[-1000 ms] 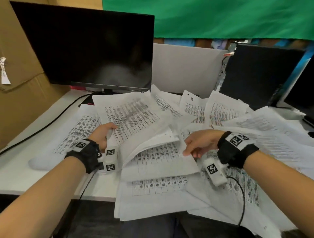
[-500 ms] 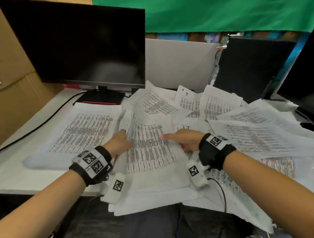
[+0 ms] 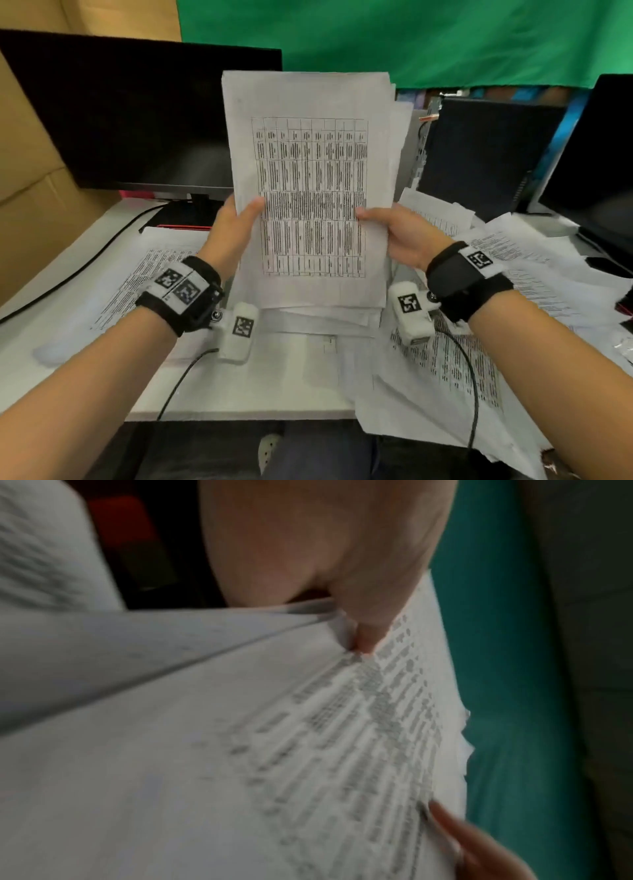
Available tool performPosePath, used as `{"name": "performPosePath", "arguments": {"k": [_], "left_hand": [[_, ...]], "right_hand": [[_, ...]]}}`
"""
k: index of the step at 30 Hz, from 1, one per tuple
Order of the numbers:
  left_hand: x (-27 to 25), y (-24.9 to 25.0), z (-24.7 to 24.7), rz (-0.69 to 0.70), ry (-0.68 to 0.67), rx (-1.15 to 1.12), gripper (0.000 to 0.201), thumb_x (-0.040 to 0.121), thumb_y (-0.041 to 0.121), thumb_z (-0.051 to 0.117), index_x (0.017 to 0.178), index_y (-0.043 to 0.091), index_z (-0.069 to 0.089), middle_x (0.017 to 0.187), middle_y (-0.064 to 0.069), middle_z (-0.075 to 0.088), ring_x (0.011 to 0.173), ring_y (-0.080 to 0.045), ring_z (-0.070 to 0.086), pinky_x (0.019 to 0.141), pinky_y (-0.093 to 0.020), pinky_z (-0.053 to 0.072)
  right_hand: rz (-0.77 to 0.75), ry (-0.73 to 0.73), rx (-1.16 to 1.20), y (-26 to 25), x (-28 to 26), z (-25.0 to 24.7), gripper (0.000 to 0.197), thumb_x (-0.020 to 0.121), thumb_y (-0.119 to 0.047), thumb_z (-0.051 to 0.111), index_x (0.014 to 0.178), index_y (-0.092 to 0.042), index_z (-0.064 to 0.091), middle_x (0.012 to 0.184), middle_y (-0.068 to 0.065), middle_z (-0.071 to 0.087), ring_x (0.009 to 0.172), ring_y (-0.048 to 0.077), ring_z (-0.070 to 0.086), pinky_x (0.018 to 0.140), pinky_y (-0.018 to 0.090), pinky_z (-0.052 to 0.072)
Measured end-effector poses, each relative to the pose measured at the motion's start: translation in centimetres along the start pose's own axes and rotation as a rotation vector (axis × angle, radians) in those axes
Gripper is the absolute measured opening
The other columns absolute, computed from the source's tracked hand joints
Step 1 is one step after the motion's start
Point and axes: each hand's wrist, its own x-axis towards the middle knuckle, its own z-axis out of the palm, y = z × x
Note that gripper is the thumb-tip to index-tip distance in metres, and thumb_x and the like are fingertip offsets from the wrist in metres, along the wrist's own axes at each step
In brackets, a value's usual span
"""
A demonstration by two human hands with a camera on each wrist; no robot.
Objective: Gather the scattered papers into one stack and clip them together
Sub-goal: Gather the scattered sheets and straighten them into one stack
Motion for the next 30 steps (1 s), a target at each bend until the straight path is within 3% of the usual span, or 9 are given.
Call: {"name": "performPosePath", "arguments": {"k": [3,5,9,14,17,21,24,27,30], "left_hand": [[0.3,3.7,2.3,0.35,0.068,0.064,0.038,0.099,0.032,0.045,0.134,0.018,0.043,0.119,0.017,0.055,0.107,0.009,0.054,0.089,-0.009,0.045],[0.6,5.4,3.1,0.484,0.096,0.051,0.037,0.097,0.03,0.05,0.132,0.017,0.045,0.119,0.015,0.056,0.107,0.01,0.054,0.088,-0.007,0.044],[1.6,6.0,2.4,0.548,0.097,-0.045,0.031,0.094,0.025,0.057,0.123,0.016,0.052,0.115,0.011,0.061,0.106,0.005,0.06,0.088,-0.014,0.046],[2.4,4.9,2.7,0.428,-0.01,-0.1,0.046,0.077,0.048,0.063,0.109,0.014,0.062,0.106,0.003,0.065,0.099,-0.009,0.062,0.086,-0.026,0.049],[2.3,6.8,5.4,0.494,-0.074,-0.023,0.014,0.09,0.026,0.061,0.103,0.026,0.065,0.101,0.011,0.068,0.096,-0.001,0.065,0.089,-0.023,0.05],[2.7,10.7,6.1,0.651,0.135,-0.136,0.008,0.09,0.016,0.061,0.097,0.02,0.064,0.096,0.004,0.068,0.093,-0.008,0.067,0.087,-0.027,0.054],[4.0,7.3,4.2,0.433,0.008,-0.159,0.027,0.086,0.023,0.066,0.11,0.011,0.066,0.111,-0.005,0.069,0.107,-0.019,0.065,0.097,-0.038,0.05],[4.2,0.3,2.9,0.02,-0.178,0.085,0.046,0.085,0.036,0.065,0.126,0.016,0.059,0.124,-0.006,0.064,0.117,-0.024,0.06,0.103,-0.046,0.044],[3.4,-3.4,4.2,-0.039,-0.133,0.239,0.042,0.092,0.026,0.058,0.131,0.012,0.052,0.129,-0.007,0.059,0.119,-0.022,0.055,0.103,-0.035,0.041]], "right_hand": [[-0.231,0.177,-0.16,-2.7,0.0,1.5,0.061,0.081,-0.037,0.074,0.132,-0.011,0.054,0.121,0.006,0.069,0.111,0.024,0.067,0.099,0.047,0.051],[-0.362,0.264,-0.255,-4.2,-0.2,1.8,0.049,0.086,-0.035,0.071,0.127,-0.013,0.057,0.116,0.002,0.07,0.108,0.018,0.067,0.1,0.045,0.051],[-0.464,0.196,-0.305,-5.2,-1.3,0.9,0.04,0.092,-0.024,0.066,0.13,-0.014,0.057,0.124,0.002,0.067,0.115,0.016,0.064,0.103,0.039,0.049],[-0.408,0.243,-0.187,-3.9,-1.3,0.5,0.036,0.085,-0.017,0.073,0.119,-0.009,0.065,0.113,0.008,0.072,0.106,0.021,0.069,0.101,0.046,0.05],[-0.487,0.342,-0.158,-4.8,-0.8,2.6,0.023,0.088,-0.015,0.07,0.109,-0.01,0.066,0.105,0.006,0.073,0.1,0.02,0.07,0.098,0.046,0.052],[-0.636,0.368,-0.148,-7.4,-0.5,4.3,0.009,0.091,-0.016,0.066,0.1,-0.017,0.064,0.1,0.005,0.07,0.097,0.024,0.068,0.09,0.044,0.056],[-0.547,0.346,-0.153,-5.2,-0.3,2.4,0.02,0.089,-0.019,0.069,0.109,-0.019,0.065,0.106,-0.001,0.072,0.099,0.015,0.067,0.093,0.034,0.054],[-0.134,0.298,-0.291,1.0,0.2,-0.1,0.058,0.082,-0.039,0.075,0.133,-0.02,0.055,0.131,-0.001,0.062,0.117,0.016,0.058,0.104,0.039,0.042],[-0.011,0.298,-0.208,5.0,0.8,-0.5,0.096,0.062,-0.056,0.084,0.14,-0.015,0.046,0.137,0.003,0.058,0.127,0.023,0.053,0.109,0.044,0.039]]}}
